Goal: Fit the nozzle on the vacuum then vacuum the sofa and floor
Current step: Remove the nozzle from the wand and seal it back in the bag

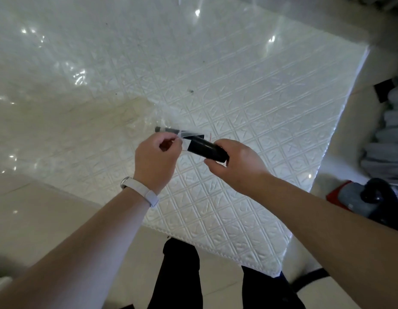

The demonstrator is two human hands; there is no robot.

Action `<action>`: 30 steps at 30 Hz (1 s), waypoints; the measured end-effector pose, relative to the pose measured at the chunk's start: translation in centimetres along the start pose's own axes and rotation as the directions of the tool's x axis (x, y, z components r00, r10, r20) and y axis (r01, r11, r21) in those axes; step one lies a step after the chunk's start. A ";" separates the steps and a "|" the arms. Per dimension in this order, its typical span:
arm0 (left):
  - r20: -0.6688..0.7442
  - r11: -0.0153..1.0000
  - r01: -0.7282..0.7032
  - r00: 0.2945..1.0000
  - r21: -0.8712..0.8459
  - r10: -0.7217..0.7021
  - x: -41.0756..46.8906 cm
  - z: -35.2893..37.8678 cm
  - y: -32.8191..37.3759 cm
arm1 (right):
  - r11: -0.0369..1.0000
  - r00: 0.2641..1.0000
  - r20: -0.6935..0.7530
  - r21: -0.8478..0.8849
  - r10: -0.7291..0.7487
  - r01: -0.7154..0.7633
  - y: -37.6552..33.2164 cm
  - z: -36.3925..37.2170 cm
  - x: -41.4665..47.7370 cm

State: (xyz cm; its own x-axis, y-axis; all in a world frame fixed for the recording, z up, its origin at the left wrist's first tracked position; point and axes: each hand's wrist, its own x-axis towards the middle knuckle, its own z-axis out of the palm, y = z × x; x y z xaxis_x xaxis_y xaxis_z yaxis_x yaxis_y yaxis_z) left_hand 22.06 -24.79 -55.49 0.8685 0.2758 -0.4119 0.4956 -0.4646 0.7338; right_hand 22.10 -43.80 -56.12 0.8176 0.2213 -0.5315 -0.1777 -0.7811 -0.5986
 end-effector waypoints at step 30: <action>0.172 0.992 -0.015 0.984 -0.122 0.036 -5.3 -0.4 8.0 | 0.999 0.994 -0.109 -0.034 -0.001 -0.003 0.1 -6.0 -4.1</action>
State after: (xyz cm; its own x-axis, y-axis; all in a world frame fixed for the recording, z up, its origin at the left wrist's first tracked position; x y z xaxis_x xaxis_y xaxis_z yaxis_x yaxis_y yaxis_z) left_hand 21.48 -29.61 -47.19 0.8745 0.1099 -0.4723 0.4778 -0.3625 0.8002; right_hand 22.03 -48.28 -50.46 0.8728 0.1568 -0.4622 -0.1615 -0.8009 -0.5766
